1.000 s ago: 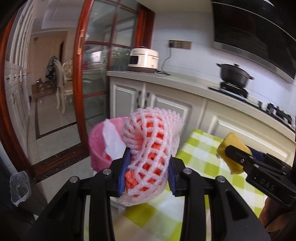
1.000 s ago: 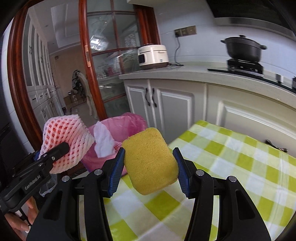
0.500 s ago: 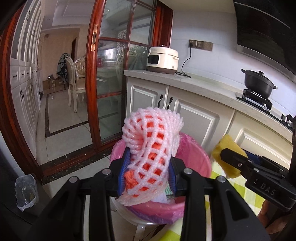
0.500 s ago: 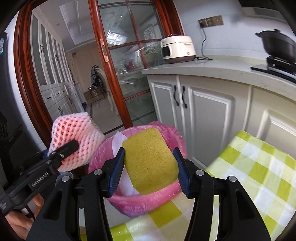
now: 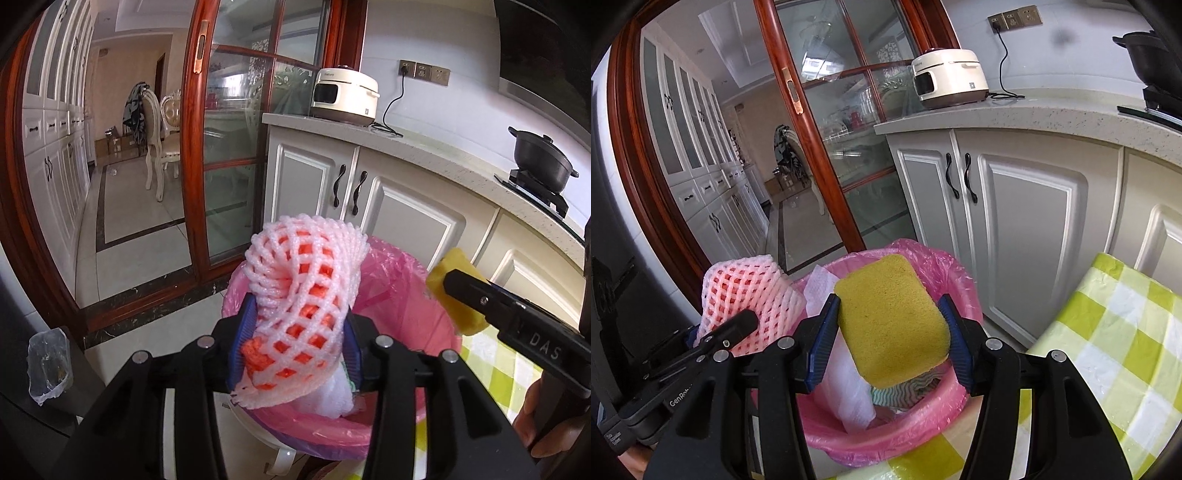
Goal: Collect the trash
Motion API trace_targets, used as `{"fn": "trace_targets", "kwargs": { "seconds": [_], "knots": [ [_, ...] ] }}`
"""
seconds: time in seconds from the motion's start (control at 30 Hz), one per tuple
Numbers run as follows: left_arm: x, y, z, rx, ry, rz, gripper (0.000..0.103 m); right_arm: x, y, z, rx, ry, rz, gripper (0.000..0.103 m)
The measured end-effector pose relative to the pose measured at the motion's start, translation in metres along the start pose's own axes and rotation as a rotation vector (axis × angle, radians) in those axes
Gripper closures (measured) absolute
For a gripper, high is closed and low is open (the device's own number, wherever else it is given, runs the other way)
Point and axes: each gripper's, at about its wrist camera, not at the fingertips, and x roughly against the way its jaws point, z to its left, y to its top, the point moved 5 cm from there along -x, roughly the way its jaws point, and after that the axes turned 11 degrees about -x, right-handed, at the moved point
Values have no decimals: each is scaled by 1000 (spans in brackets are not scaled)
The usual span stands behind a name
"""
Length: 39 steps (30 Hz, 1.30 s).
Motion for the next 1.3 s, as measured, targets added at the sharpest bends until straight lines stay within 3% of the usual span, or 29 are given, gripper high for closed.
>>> {"fn": "trace_targets", "kwargs": {
  "seconds": [0.13,0.53,0.67,0.77,0.93,1.03,1.3],
  "knots": [
    [-5,-2,3,7,15,1,45,-6,1,-4,-16,6,-1,36],
    [25,-2,9,9,51,-36,17,33,13,-3,-38,18,-58,36],
    [52,6,5,-9,59,-96,5,56,18,8,-16,7,-79,36],
    [84,13,2,-38,74,-161,5,80,21,20,20,-13,-117,36],
    [123,11,-1,-71,82,-188,5,122,14,36,70,-63,-179,36],
    [143,7,-3,-87,112,-213,5,145,3,43,85,-85,-207,30],
    [179,-22,-5,-59,87,-205,5,184,-44,41,79,-111,-215,23]
  ]
}}
